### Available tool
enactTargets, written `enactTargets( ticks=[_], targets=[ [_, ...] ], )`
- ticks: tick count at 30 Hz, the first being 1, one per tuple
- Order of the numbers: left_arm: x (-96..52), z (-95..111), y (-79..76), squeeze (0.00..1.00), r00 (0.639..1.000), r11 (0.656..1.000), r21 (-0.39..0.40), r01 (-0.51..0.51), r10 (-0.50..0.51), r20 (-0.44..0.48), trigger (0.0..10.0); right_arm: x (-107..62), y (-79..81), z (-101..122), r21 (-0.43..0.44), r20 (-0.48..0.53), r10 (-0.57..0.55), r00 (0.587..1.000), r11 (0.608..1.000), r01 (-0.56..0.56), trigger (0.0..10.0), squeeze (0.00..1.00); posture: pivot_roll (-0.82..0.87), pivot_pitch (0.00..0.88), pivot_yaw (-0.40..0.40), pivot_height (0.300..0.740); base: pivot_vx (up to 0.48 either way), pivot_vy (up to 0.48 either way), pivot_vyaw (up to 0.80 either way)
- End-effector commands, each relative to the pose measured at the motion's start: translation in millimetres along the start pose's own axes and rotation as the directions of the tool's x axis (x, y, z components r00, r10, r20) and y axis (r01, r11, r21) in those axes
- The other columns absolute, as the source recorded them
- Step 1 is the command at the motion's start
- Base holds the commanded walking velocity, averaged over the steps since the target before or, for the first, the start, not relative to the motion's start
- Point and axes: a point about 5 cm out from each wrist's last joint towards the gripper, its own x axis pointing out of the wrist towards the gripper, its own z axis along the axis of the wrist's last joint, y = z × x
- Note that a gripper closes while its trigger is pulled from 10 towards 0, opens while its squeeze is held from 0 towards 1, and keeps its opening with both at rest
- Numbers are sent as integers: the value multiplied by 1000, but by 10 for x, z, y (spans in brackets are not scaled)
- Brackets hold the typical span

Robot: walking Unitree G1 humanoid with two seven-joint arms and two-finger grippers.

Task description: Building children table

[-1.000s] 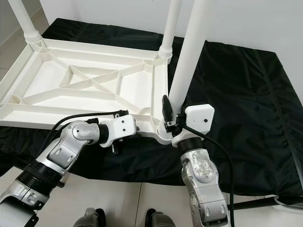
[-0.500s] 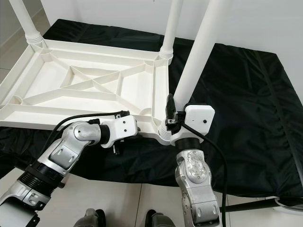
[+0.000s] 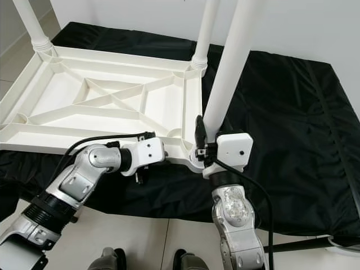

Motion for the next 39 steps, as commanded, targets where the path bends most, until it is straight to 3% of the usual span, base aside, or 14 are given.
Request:
enactTargets(
  ticks=[1,5,13,19,21,24,30,36,38,39],
  targets=[
    [-62,23,102,0,996,996,25,-84,84,-3,10000,-182,-203,-347,-47,-187,-54,981,998,46,10000,0,-69,203,-48,740,0,0,0],
    [-62,29,103,0,997,996,29,-82,82,-1,10000,-301,-277,-498,-27,-247,-70,966,997,66,10000,0,-71,199,-43,740,0,0,0],
    [-56,41,101,0,997,996,34,-78,78,2,10000,-326,-286,-582,48,-297,-41,954,997,57,10000,0,-74,197,-39,740,0,0,0],
    [-42,57,100,0,997,997,38,-72,72,7,10000,-244,-194,-644,146,-353,210,912,975,-168,10000,0,-79,193,-35,740,0,0,0],
    [-32,71,102,0,997,997,37,-73,72,11,10000,-198,-145,-661,139,-367,333,869,943,-303,10000,0,-79,190,-37,740,0,0,0],
    [-29,75,105,0,997,997,38,-74,73,13,10000,-148,-142,-673,113,-370,388,844,921,-374,10000,0,-79,190,-38,740,0,0,0],
    [-38,72,110,0,997,996,36,-81,81,11,10000,-66,-192,-688,111,-372,417,829,907,-406,10000,0,-67,190,-45,740,0,0,0],
    [-61,48,111,0,996,996,33,-87,87,2,10000,-89,-253,-720,120,-391,411,823,910,-397,10000,0,-68,192,-46,740,0,0,0],
    [-62,48,112,0,996,996,34,-87,87,2,10000,-83,-285,-737,126,-399,393,828,918,-375,10000,0,-70,193,-42,740,0,0,0],
    [-57,56,119,0,996,996,34,-85,85,5,10000,-32,-343,-727,114,-384,361,850,932,-344,10000,0,-69,193,-39,740,0,0,0]
  ],
)
